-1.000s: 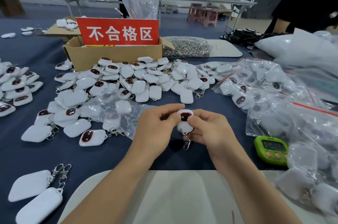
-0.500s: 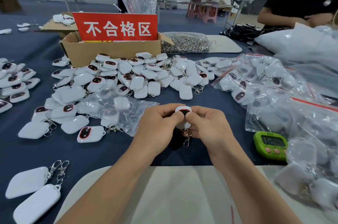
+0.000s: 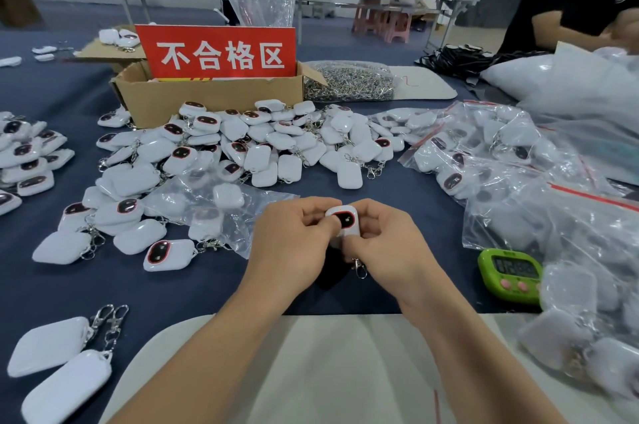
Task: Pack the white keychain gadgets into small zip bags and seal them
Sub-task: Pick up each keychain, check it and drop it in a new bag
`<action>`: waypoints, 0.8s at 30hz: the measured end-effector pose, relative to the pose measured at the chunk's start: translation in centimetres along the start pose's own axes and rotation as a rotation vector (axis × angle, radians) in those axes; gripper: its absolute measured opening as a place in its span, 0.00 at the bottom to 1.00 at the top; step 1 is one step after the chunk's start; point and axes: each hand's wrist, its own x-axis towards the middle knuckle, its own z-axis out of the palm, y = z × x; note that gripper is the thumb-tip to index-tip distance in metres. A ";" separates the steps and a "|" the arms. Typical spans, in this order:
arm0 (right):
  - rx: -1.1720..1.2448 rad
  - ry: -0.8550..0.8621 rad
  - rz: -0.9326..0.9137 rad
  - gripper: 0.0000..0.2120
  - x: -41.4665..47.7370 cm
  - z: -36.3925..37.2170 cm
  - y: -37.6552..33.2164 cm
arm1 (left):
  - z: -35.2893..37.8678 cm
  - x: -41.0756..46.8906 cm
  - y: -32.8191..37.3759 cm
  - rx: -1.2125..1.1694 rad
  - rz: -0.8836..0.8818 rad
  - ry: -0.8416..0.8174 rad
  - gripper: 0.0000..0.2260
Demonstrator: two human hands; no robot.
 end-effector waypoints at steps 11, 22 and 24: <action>0.001 0.049 -0.012 0.14 -0.1 0.2 -0.4 | 0.3 -1.0 0.3 0.157 0.142 -0.041 0.20; 0.204 0.173 0.068 0.15 -0.1 -0.5 -0.6 | 0.4 -0.9 -0.4 0.424 0.274 -0.096 0.23; 0.250 0.214 0.078 0.14 0.0 -0.7 -0.5 | 0.3 -0.8 -0.4 0.489 0.251 -0.116 0.12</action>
